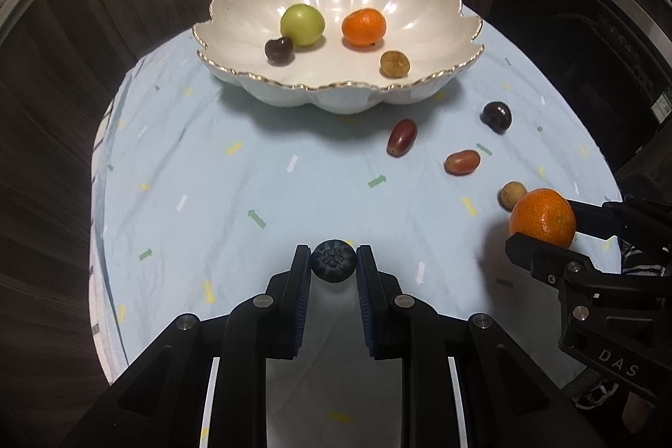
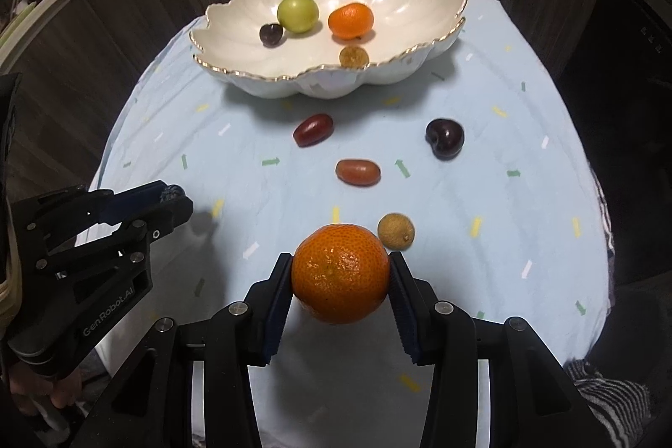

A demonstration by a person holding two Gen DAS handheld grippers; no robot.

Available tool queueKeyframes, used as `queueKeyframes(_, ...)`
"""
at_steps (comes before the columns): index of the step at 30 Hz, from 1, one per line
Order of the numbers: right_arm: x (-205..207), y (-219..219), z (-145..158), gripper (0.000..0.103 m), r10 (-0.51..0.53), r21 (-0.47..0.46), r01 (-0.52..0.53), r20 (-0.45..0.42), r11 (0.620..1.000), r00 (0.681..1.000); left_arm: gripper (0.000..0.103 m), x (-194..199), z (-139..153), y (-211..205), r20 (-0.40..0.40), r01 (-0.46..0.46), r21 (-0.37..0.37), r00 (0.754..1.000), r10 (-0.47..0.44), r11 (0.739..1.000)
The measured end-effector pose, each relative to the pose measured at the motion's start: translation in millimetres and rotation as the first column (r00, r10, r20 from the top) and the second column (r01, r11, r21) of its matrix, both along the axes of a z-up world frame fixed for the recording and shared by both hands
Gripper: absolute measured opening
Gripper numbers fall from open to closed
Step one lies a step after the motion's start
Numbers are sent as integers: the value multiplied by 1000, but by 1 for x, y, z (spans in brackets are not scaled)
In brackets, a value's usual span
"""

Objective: Organize fruits
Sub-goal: 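Carry the blueberry with the left tool while the right tool carries the mandarin over the bowl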

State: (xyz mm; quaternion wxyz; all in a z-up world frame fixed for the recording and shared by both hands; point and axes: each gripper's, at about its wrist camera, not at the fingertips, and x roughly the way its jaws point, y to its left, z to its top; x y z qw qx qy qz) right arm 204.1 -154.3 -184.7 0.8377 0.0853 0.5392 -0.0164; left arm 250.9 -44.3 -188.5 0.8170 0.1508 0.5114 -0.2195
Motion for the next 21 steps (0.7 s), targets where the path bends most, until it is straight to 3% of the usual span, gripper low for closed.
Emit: queueKeyframes(21, 11, -28, 42, 45, -29, -25, 31, 103, 999, 994, 22, 12, 38, -17, 54, -16, -21, 998, 17, 1000)
